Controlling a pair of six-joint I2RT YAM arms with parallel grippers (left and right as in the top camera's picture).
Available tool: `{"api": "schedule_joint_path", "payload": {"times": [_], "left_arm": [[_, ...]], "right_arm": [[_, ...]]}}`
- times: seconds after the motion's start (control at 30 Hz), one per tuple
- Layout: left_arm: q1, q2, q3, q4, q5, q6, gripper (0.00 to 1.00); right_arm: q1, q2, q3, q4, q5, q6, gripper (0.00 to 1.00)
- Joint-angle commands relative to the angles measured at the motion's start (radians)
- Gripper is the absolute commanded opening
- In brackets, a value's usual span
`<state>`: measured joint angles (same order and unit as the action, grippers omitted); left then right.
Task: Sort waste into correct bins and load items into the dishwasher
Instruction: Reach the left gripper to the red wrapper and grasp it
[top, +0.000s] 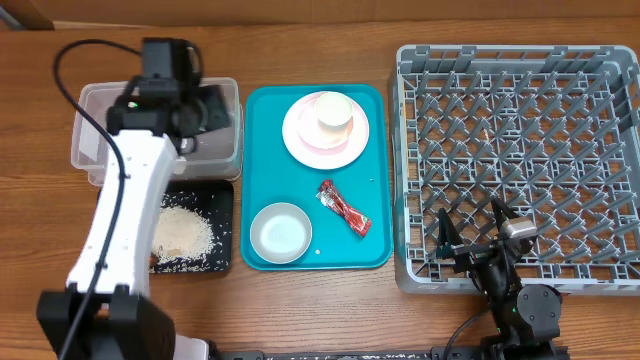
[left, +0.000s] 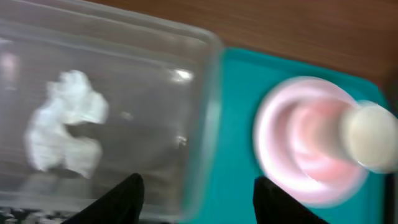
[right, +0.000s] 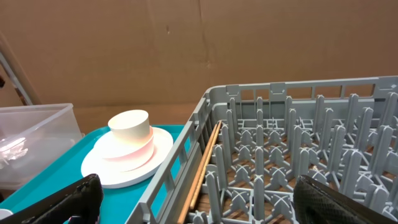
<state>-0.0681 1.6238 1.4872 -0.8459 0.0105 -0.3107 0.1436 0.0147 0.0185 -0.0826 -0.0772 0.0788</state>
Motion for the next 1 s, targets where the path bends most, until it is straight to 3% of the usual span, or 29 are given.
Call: {"api": "schedule_joint_path", "payload": {"times": [0.0,0.23,0.47,0.63,0.77,0.87,0.97], "left_arm": [[-0.096,-0.034,0.027,-0.063,0.112,-0.090,0.57],[-0.287,0.008,-0.001,-0.152,0.113,-0.296,0.31],[-0.476,0.103,-0.027,-0.139,0.022,-0.496,0.34],[-0.557,0.179,-0.027,-0.090,0.017,-0.528,0.34],[-0.576,0.220,-0.027,-0.075,0.035,-0.607,0.22],[-0.577,0.231,-0.028,-0.072,0.035,-0.614,0.26],[-0.586,0.241,-0.028,-0.074,0.051,-0.614,0.37]], "right_arm": [[-0.008,-0.011,-0.011,0.005,0.006,0.004,1.00],[-0.008,-0.011,-0.011,0.005,0.006,0.004,1.00],[-0.008,-0.011,-0.011,0.005,0.006,0.004,1.00],[-0.008,-0.011,-0.011,0.005,0.006,0.004,1.00],[-0.008,-0.011,-0.011,0.005,0.006,0.004,1.00],[-0.008,-0.011,-0.011,0.005,0.006,0.004,1.00],[-0.008,-0.011,-0.011,0.005,0.006,0.004,1.00]]}}
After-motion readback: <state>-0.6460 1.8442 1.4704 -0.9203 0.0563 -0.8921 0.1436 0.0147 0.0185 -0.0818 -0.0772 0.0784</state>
